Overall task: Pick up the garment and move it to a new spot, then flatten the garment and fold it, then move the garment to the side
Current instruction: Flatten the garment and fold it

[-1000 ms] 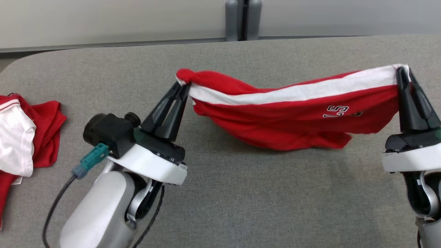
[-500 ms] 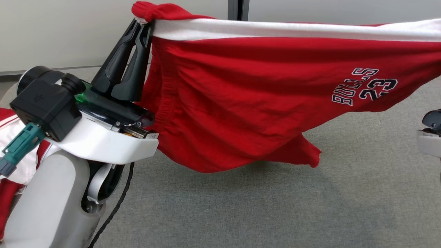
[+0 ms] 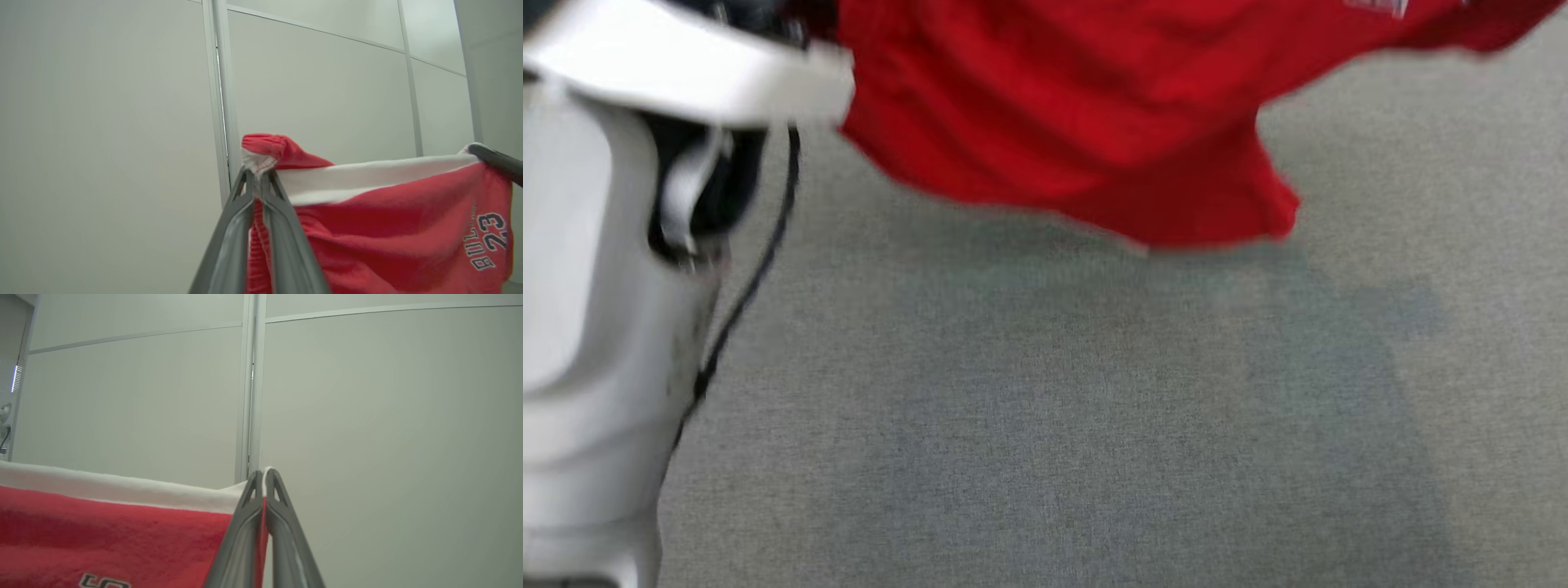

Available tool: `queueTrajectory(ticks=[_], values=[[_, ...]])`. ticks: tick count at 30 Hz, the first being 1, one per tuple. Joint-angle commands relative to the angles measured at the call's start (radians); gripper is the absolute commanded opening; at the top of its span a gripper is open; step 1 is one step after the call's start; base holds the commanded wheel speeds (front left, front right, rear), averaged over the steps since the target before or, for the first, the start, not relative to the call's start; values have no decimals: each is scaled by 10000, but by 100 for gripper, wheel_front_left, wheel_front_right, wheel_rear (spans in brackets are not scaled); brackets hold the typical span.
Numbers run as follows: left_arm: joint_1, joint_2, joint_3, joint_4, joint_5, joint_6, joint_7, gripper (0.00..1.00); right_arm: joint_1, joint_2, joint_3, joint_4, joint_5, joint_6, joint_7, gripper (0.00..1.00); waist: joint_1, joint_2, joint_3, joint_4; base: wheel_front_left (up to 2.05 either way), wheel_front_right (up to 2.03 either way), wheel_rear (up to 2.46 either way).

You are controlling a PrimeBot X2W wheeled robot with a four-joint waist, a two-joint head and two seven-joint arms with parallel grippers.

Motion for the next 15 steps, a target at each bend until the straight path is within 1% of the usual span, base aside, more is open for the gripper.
queueTrajectory(ticks=[1, 2, 4, 5, 9, 12, 15], values=[[-585, -124, 98, 566, -40, -87, -211, 0, -608, -31, 179, 425, 95, -3, -162, 0, 0, 0, 539, -31, 0, 0, 0], [-1005, -185, 116, 1194, 4, -168, -365, 0, -1117, -11, 302, 966, 114, -3, -232, 0, 0, 0, 649, -54, 0, 0, 0], [-1816, -397, 130, 2390, 213, -135, -795, 0, -2167, 126, 665, 1915, 207, -3, -487, 0, 0, 0, 844, -83, 0, 0, 0], [-2144, -520, 131, 3062, 226, -161, -986, 0, -2549, 305, 731, 2614, 317, -6, -417, 0, 0, 0, 910, -115, 0, 0, 0], [-3205, -964, 144, 5686, 175, -295, -1477, 0, -4106, 874, 1482, 4939, 399, -2, -799, 0, 0, 0, 1110, -226, 0, 0, 0], [-3436, -1299, 183, 7584, -91, -464, -1680, 0, -4584, 1390, 2025, 6657, 534, -3, -1176, 0, 0, 0, 1190, -292, 0, 0, 0], [-3246, -1483, 228, 9229, -344, -624, -1760, 0, -4704, 1889, 2612, 8070, 806, -2, -1417, 0, 0, 0, 1257, -390, 0, 0, 0]])
